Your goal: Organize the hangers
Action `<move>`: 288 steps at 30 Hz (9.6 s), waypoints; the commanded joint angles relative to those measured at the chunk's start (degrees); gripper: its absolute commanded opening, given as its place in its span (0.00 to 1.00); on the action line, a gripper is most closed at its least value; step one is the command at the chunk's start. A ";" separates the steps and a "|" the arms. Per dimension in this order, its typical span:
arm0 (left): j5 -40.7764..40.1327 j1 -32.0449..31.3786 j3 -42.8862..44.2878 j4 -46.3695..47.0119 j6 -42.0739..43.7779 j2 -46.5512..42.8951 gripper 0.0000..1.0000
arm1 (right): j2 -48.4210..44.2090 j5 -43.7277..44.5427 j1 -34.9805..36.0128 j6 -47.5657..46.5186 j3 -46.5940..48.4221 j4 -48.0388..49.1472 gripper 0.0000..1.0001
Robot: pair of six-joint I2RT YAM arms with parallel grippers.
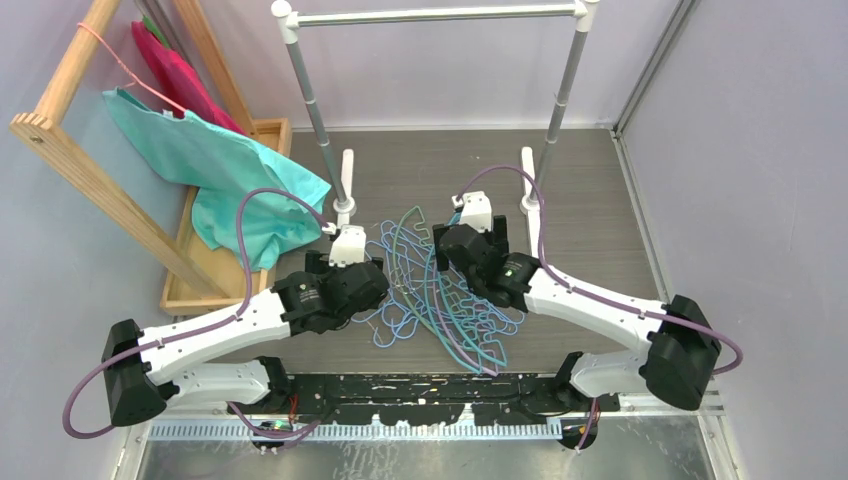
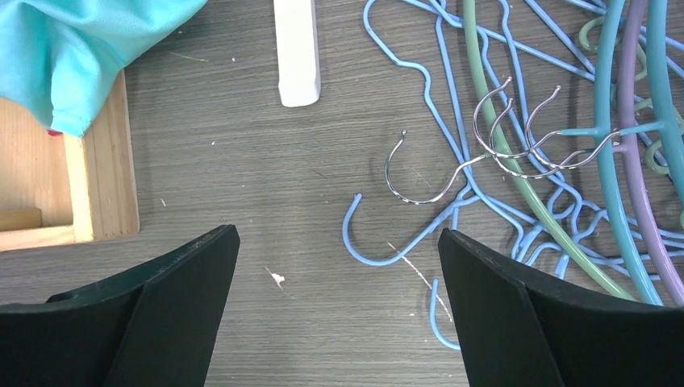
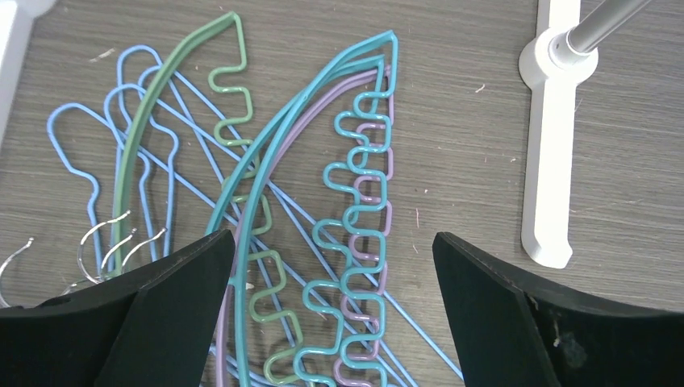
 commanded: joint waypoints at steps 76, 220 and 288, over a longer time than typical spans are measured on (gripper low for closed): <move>-1.19 -0.16 -3.40 -3.71 -7.10 -3.31 0.98 | -10.79 -20.83 4.49 -3.20 11.43 10.47 0.01; 2.29 -0.16 -12.29 -1.65 -12.46 -3.13 0.98 | -33.01 5.53 19.50 12.14 -2.53 -18.38 0.01; -0.82 -0.16 -10.62 -2.71 -7.54 -8.88 0.98 | -8.79 -56.93 -29.23 15.18 27.42 21.86 0.01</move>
